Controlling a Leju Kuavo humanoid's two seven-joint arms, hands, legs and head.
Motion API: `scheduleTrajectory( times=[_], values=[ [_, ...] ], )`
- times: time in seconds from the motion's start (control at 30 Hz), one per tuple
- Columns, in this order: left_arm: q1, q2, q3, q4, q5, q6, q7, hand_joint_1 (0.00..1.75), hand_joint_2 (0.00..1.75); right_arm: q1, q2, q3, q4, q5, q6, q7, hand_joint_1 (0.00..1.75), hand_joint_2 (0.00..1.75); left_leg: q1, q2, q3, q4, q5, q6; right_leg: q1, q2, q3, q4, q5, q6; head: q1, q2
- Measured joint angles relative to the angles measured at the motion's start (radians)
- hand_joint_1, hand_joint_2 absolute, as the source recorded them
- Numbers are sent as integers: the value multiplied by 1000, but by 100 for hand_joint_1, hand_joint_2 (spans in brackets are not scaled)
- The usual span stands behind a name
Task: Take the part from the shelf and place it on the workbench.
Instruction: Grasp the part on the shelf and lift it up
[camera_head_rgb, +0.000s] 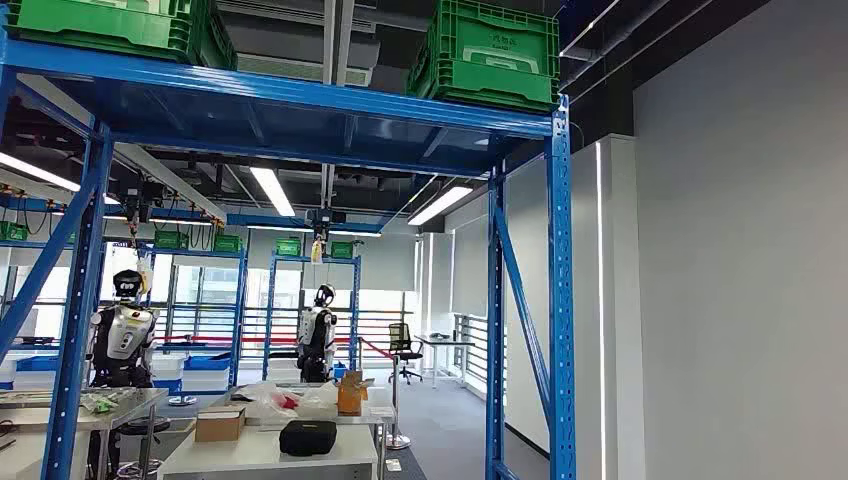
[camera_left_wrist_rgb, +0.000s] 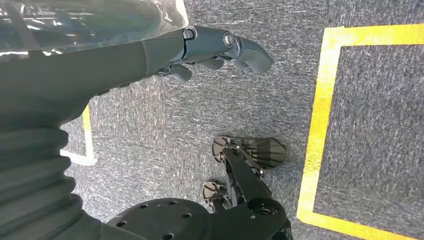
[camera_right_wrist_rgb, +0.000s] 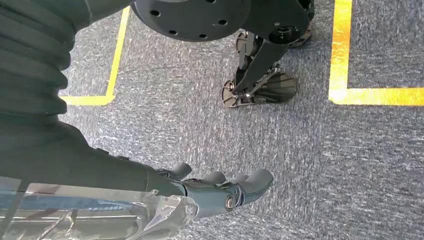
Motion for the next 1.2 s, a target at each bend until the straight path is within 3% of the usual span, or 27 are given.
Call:
scheduleTrajectory(
  times=[0.2,0.33,0.7,1.2],
  values=[
    [-4,0,-9,-1,14,4,1,0,175,-5,0,9,4,-12,-6,3,0,175,2,0,0,0,2,-2,2,-2,0,1,0,0,2,0],
    [-19,0,-47,-6,75,24,7,0,0,-19,2,48,8,-61,-31,20,0,0,3,0,1,-1,3,-3,3,-2,0,1,0,0,2,0],
    [-62,0,-205,-9,268,94,29,0,0,-59,14,206,16,-218,-108,77,0,0,3,0,1,-3,3,-4,3,-2,0,2,0,-1,2,0],
    [-119,8,-483,-9,513,182,69,0,0,-116,4,470,19,-427,-237,154,0,0,3,0,1,-3,4,-4,3,-2,0,2,0,-1,2,0]
  ],
)
